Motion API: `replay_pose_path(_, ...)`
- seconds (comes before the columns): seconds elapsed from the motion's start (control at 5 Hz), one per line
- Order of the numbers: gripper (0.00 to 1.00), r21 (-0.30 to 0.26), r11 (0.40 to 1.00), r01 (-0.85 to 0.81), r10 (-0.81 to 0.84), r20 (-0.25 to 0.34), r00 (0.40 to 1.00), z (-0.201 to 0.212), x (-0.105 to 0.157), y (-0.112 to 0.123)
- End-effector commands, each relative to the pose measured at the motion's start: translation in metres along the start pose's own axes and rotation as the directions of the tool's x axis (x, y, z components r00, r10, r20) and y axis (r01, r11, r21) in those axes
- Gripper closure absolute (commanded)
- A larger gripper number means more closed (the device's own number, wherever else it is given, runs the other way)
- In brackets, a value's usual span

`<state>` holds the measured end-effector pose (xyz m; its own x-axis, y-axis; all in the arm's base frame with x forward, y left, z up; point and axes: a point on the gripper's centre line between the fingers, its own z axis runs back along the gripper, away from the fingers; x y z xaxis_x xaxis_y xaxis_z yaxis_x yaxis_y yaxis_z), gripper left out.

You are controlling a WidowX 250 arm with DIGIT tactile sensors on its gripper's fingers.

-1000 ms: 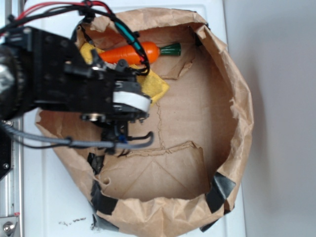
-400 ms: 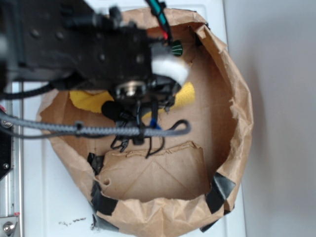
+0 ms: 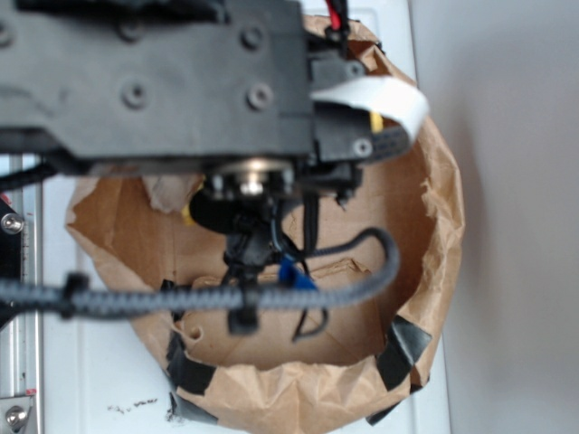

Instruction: Grab the yellow cloth.

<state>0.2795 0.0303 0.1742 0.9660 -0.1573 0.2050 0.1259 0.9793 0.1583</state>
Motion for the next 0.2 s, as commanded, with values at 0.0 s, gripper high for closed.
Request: replay_pose_path(0.0, 1.0, 0.02, 0.999, 0.04, -0.041, 0.04, 0.998, 0.032, 0.0204, -0.001)
